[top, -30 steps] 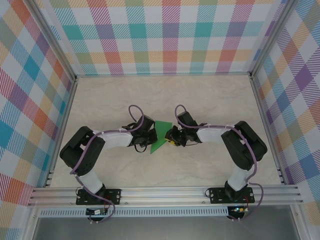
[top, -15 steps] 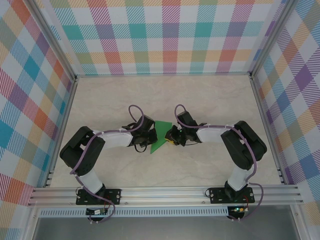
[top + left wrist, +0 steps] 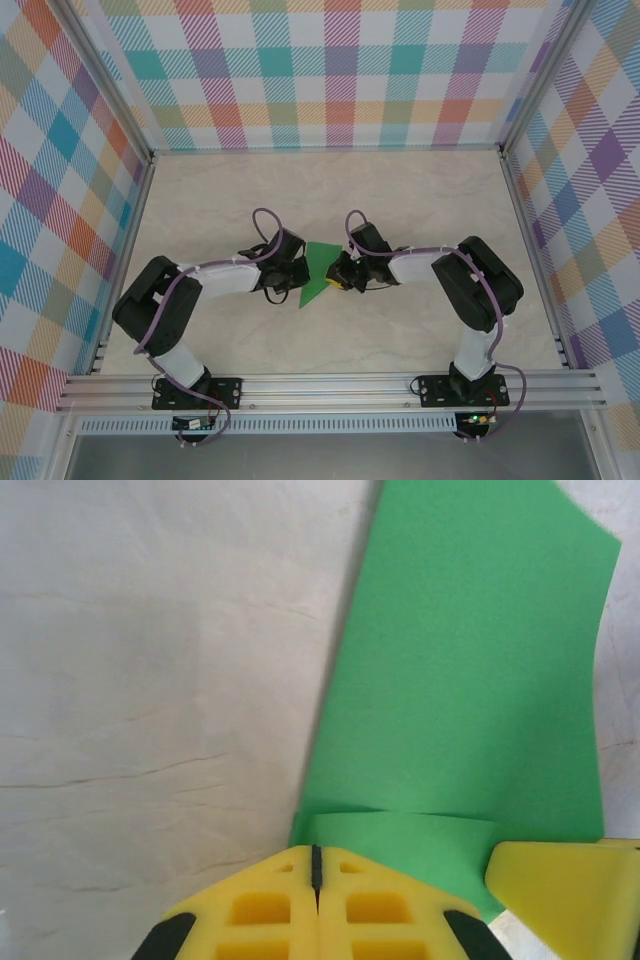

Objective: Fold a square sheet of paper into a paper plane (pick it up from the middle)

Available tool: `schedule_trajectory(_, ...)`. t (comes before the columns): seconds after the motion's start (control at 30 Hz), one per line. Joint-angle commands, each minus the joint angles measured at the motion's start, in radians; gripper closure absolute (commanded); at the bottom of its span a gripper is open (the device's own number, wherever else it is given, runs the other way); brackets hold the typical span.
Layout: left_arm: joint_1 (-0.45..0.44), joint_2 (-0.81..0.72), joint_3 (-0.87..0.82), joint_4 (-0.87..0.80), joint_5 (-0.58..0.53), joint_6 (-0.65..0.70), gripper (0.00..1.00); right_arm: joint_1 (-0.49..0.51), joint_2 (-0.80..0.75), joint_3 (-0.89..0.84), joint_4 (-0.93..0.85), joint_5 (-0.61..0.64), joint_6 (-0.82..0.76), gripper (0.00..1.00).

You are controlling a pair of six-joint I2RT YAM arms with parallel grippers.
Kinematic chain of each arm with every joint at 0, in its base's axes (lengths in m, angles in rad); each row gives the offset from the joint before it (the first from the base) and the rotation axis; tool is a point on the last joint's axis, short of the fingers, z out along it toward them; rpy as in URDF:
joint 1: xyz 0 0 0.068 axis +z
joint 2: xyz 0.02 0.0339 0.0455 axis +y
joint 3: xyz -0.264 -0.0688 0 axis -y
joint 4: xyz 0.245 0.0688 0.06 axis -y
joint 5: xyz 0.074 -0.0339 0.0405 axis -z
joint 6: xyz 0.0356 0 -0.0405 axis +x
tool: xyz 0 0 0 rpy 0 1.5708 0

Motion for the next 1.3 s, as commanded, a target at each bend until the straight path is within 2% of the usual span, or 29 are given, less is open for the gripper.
schedule_trajectory(0.0, 0.043, -0.082, 0.043, -0.092, -0.020, 0.064, 0.88, -0.011, 0.008, 0.038, -0.014, 0.013, -0.005, 0.93)
schedule_trajectory(0.07, 0.057, -0.109, 0.044, -0.103, -0.007, 0.080, 0.79, -0.014, -0.006, 0.046, -0.042, 0.038, -0.013, 0.96)
schedule_trajectory(0.17, 0.069, -0.149, 0.043, -0.113, 0.014, 0.103, 0.62, -0.014, -0.046, 0.058, -0.096, 0.080, -0.030, 0.99)
schedule_trajectory(0.3, 0.072, -0.200, 0.033, -0.114, 0.037, 0.141, 0.43, -0.013, -0.122, 0.074, -0.225, 0.172, -0.045, 1.00)
schedule_trajectory(0.5, 0.071, -0.262, -0.007, -0.050, 0.104, 0.196, 0.26, 0.007, -0.206, 0.099, -0.390, 0.297, -0.017, 1.00)
schedule_trajectory(0.6, 0.067, -0.290, -0.065, 0.048, 0.167, 0.234, 0.18, 0.021, -0.221, 0.096, -0.417, 0.330, 0.051, 1.00)
schedule_trajectory(0.73, 0.047, -0.323, -0.138, 0.140, 0.159, 0.298, 0.08, 0.033, -0.218, 0.089, -0.402, 0.330, 0.170, 1.00)
schedule_trajectory(0.93, -0.001, -0.316, -0.191, 0.229, 0.104, 0.408, 0.05, 0.036, -0.175, 0.156, -0.418, 0.304, 0.270, 1.00)
schedule_trajectory(1.17, -0.076, -0.242, -0.229, 0.373, 0.007, 0.547, 0.14, 0.029, -0.085, 0.260, -0.484, 0.242, 0.297, 1.00)
schedule_trajectory(1.27, -0.083, -0.206, -0.259, 0.460, 0.017, 0.621, 0.21, 0.022, -0.061, 0.291, -0.513, 0.225, 0.296, 1.00)
